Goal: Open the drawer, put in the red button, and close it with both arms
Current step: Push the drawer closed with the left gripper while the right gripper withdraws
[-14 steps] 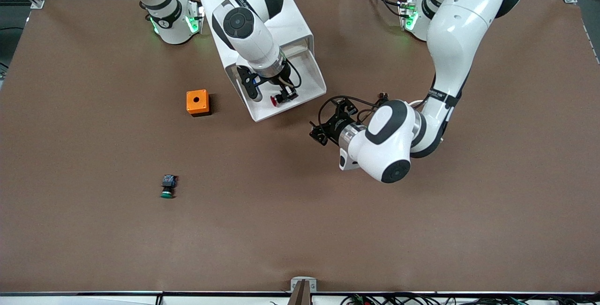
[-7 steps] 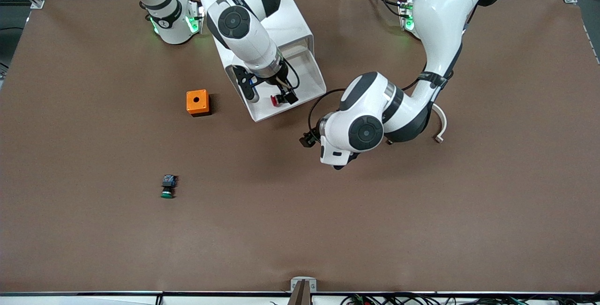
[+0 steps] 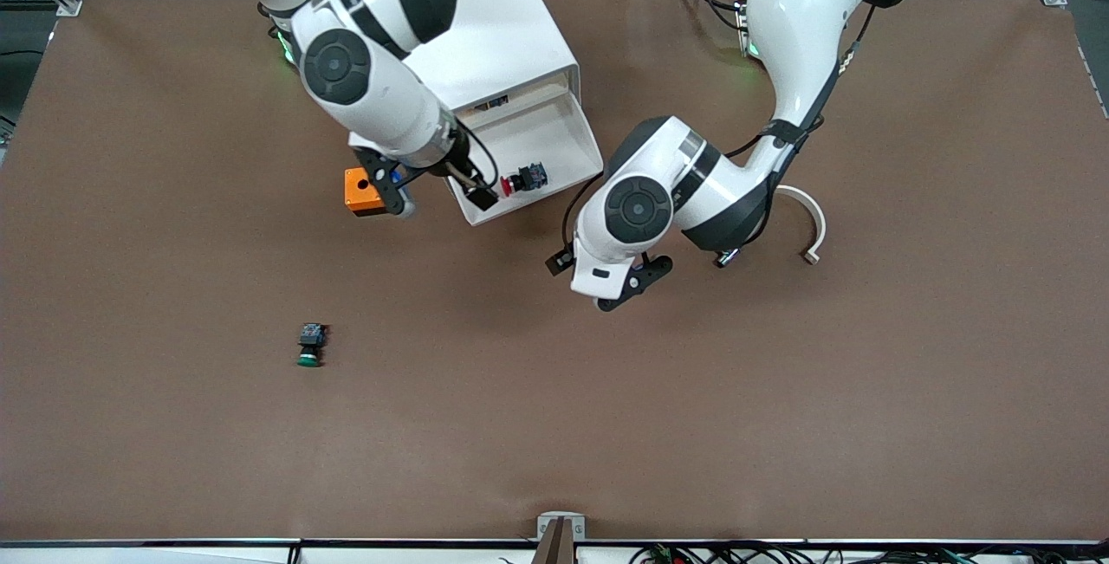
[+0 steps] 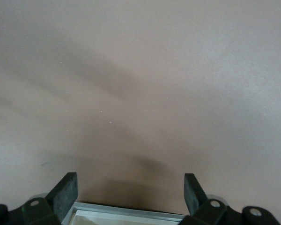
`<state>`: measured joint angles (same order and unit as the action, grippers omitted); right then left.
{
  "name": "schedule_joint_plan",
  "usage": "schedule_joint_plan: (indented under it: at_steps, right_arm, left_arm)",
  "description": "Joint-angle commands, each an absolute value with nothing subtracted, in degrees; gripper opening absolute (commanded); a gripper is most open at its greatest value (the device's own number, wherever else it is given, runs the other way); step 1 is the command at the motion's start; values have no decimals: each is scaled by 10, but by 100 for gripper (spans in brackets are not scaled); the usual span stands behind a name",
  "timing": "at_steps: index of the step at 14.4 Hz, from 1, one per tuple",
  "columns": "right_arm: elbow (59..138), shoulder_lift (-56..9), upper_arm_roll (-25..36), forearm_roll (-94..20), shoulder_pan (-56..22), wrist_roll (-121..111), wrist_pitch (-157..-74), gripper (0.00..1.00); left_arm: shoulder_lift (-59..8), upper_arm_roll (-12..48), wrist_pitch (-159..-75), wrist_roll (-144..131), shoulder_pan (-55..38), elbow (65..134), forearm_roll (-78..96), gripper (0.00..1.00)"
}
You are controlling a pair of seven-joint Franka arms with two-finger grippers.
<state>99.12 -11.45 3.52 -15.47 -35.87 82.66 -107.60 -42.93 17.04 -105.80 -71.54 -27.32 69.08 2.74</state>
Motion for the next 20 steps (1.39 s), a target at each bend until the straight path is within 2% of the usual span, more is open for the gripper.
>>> schedule_joint_plan:
  at_steps: [1, 6, 9, 14, 20]
  right_arm:
    - [966, -107, 27, -123, -303, 743, -1021, 100]
    - [929, -107, 27, -122, -184, 528, -934, 100]
    - [929, -98, 28, -119, -142, 440, -919, 100]
    - [930, -48, 27, -46, -77, 261, -891, 100]
    - [929, 5, 28, 18, -7, 72, -885, 100]
  left_arm:
    - [-414, 170, -1084, -716, -283, 714, 3, 100]
    - [-412, 170, -1108, -721, -308, 738, -2, 100]
    - [-409, 170, -1123, -722, -322, 762, -2, 100]
    - [-403, 196, -1122, -724, -331, 788, 0, 100]
    - [-410, 226, -1117, -760, -331, 789, 9, 100]
